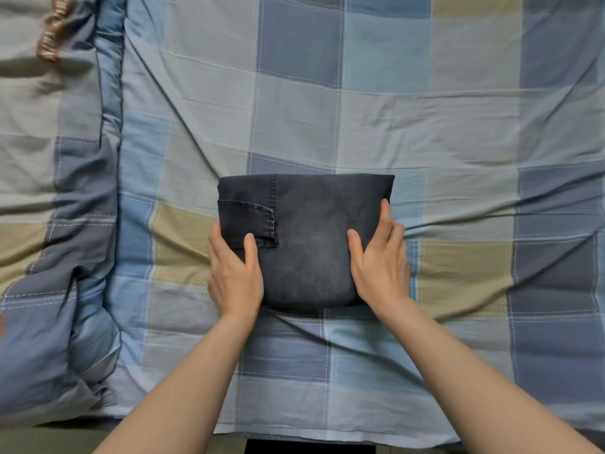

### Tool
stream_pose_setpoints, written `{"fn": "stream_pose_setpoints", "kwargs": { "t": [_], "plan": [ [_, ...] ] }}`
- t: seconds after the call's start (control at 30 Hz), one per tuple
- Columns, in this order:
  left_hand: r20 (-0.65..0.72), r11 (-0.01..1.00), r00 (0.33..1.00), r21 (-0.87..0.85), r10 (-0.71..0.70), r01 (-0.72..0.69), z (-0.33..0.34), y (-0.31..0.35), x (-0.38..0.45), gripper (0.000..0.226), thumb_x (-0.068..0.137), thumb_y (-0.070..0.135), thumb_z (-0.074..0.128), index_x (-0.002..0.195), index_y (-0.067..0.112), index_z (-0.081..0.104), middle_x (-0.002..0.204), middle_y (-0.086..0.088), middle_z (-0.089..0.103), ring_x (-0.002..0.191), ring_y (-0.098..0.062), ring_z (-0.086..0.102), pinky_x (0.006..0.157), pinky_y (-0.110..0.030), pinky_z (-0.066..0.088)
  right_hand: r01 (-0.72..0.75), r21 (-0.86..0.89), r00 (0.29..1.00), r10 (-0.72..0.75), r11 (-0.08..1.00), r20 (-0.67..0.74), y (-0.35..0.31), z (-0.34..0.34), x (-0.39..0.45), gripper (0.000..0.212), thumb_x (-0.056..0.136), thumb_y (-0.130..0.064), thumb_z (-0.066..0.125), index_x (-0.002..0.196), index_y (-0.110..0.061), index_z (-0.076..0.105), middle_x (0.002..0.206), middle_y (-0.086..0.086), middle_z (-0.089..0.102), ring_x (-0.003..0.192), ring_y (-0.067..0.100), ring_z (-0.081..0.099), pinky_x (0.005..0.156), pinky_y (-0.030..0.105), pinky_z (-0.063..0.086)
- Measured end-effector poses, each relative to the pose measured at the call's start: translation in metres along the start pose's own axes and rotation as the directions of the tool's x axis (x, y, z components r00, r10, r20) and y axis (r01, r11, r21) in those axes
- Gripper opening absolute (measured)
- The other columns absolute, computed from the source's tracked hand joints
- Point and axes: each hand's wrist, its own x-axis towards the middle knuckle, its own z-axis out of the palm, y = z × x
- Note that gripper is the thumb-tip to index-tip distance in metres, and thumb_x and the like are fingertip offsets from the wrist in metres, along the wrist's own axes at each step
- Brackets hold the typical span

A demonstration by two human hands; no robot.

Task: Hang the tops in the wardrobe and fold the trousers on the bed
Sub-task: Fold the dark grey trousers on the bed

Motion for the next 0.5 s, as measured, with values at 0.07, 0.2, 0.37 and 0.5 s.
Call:
{"fn": "stream_pose_setpoints", "kwargs": {
  "t": [0.07,0.2,0.37,0.5],
  "plan": [
    [-0.037,1.0,0.999,0.018,0.004,-0.003,0.005,-0.003,-0.001,0.053,0.095,0.051,0.041,0.142,0.03,0.028,0.142,-0.003,0.052,0.112,-0.036,0.058,0.082,-0.043,0.043,0.003,-0.003,1.0,-0.003,1.0,-0.004,0.003,0.006,0.002,0.075,0.09,-0.057,0.036,0.152,-0.024,0.011,0.124,0.014,0.041,0.094,0.042,0.055,0.072,0.049,0.048],
    [-0.094,0.998,0.996,-0.059,0.005,-0.011,0.008,-0.004,0.001,0.046,0.095,0.046,0.047,0.135,0.027,0.036,0.137,0.0,0.058,0.113,-0.03,0.059,0.084,-0.038,0.042,0.013,0.051,1.0,-0.013,0.999,0.003,0.008,0.004,0.004,0.072,0.09,-0.059,0.033,0.151,-0.026,0.014,0.122,0.01,0.044,0.085,0.042,0.058,0.07,0.049,0.048],
    [-0.126,0.978,0.992,-0.205,0.02,-0.046,-0.004,0.009,-0.006,0.039,0.093,0.04,0.054,0.128,0.03,0.042,0.128,0.001,0.062,0.111,-0.022,0.061,0.09,-0.039,0.048,0.043,0.078,0.998,-0.04,0.996,-0.041,0.011,-0.013,-0.004,0.067,0.094,-0.05,0.043,0.15,-0.023,0.021,0.121,0.01,0.048,0.086,0.039,0.059,0.07,0.049,0.05],
    [-0.13,0.973,0.99,-0.217,0.046,-0.074,-0.021,0.019,-0.027,0.036,0.093,0.036,0.056,0.126,0.034,0.044,0.124,0.0,0.063,0.11,-0.021,0.061,0.091,-0.041,0.048,0.075,0.107,0.995,-0.068,0.991,-0.071,0.013,-0.035,-0.02,0.062,0.094,-0.043,0.05,0.148,-0.02,0.029,0.123,0.012,0.05,0.093,0.041,0.059,0.07,0.048,0.05]
  ]
}}
